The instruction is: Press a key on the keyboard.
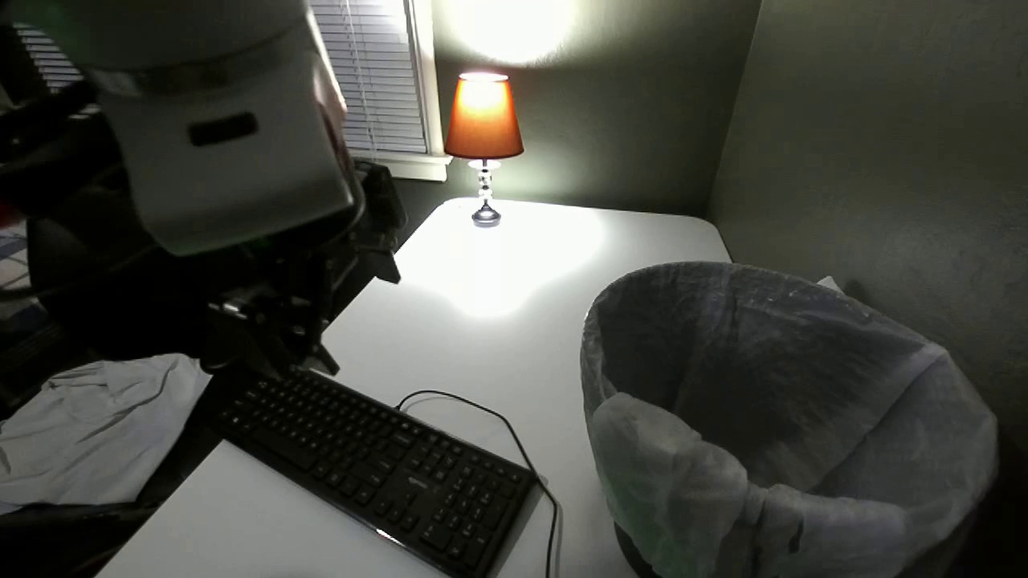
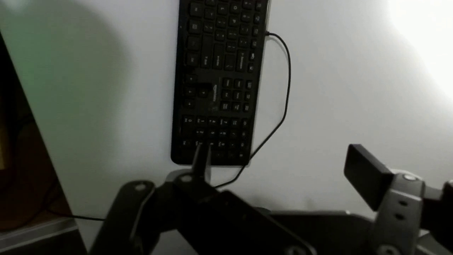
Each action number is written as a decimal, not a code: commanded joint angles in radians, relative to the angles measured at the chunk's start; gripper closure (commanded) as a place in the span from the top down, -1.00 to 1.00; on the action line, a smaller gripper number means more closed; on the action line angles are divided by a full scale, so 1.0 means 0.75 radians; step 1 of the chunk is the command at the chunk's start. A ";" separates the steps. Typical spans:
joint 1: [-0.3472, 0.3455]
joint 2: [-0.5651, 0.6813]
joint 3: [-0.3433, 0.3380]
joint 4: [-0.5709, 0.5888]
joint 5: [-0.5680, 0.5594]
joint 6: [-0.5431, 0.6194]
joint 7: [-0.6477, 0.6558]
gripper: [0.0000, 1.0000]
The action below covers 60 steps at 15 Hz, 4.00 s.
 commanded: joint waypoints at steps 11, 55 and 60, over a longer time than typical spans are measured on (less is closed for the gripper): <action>0.091 0.553 -0.194 0.267 0.027 0.039 0.007 -1.00; 0.228 1.112 -0.256 0.465 -0.058 0.307 0.018 -1.00; 0.224 1.148 -0.242 0.494 -0.022 0.306 -0.030 -1.00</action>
